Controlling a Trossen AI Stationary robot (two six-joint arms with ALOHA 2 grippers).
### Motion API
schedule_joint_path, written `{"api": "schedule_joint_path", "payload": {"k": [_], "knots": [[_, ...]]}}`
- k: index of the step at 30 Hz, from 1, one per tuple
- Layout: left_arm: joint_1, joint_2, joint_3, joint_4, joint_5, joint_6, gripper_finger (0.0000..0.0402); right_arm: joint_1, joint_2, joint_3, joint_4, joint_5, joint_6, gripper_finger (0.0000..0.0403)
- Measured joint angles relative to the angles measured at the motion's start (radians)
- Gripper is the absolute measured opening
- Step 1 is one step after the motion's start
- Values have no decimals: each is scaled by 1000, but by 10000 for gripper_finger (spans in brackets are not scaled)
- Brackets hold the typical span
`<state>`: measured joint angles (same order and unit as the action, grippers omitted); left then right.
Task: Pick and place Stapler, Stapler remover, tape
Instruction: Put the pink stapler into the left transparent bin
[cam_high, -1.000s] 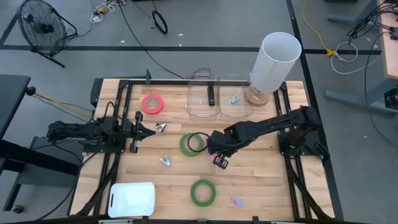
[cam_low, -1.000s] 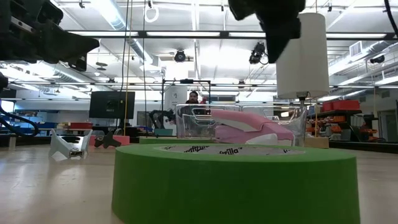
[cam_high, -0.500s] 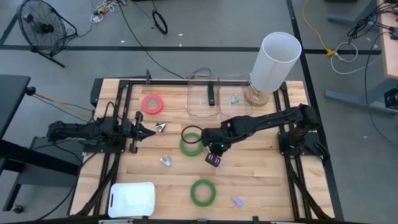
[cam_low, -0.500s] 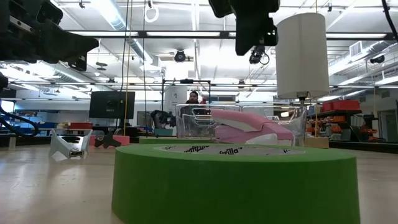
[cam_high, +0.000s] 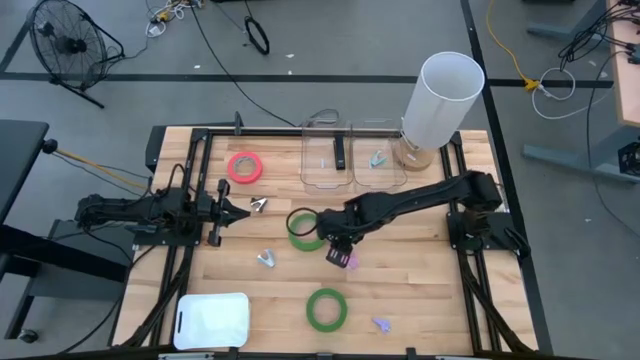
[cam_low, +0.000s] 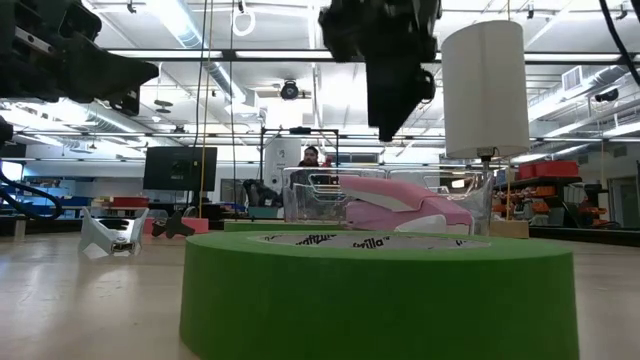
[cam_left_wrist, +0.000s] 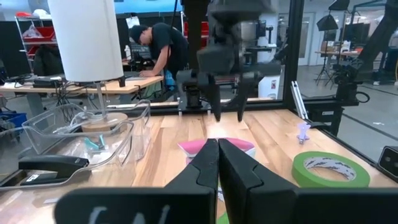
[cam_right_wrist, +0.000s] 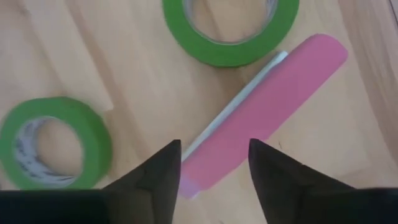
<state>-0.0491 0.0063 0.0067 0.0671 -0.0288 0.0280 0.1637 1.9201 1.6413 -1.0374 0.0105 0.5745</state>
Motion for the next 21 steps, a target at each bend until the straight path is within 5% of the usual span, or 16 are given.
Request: {"api": "schedule_joint_path", "payload": {"k": [21], "knots": [[0,0,0,-5,0,-12,16,-19,50,-4,-16,95,75,206]]}}
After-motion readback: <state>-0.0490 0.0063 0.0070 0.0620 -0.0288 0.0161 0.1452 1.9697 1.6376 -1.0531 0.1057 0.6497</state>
